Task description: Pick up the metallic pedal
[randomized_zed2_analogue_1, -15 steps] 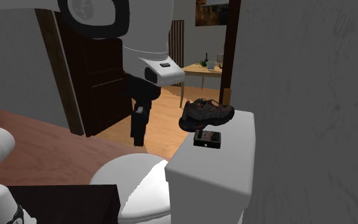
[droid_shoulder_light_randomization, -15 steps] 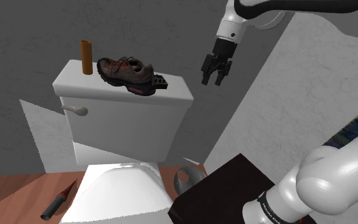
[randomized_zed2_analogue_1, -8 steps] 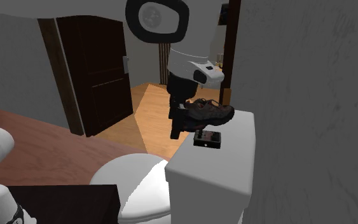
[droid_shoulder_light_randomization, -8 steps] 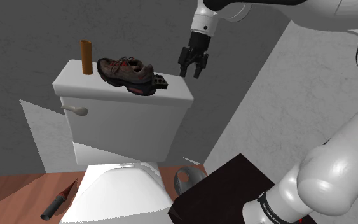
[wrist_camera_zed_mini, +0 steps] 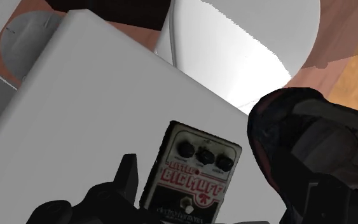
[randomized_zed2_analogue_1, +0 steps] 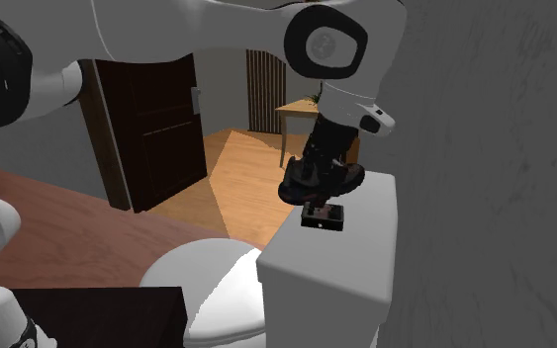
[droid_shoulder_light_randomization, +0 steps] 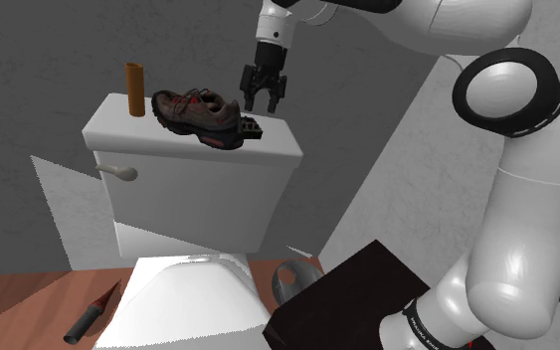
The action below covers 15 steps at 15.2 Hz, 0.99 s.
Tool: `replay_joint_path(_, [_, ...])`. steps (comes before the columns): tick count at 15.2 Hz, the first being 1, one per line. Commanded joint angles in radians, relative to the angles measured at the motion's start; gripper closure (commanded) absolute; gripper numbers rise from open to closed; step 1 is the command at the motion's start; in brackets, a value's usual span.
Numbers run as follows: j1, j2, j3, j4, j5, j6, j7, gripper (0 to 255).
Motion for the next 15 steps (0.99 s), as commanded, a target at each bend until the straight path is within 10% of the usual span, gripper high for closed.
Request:
replay_joint_path(1, [0.006, 0.044, 0.004, 0.047, -0.001, -0.006, 0.002, 0])
replay_joint_path(9, [0.007, 0.034, 0.003, -0.056, -0.001, 0.086, -0.012, 0])
replay_joint_path(10, [0.007, 0.034, 0.003, -0.056, -0.001, 0.086, -0.012, 255])
replay_joint_path(15, [0.007, 0.034, 0.002, -0.055, -0.001, 0.085, -0.013, 255])
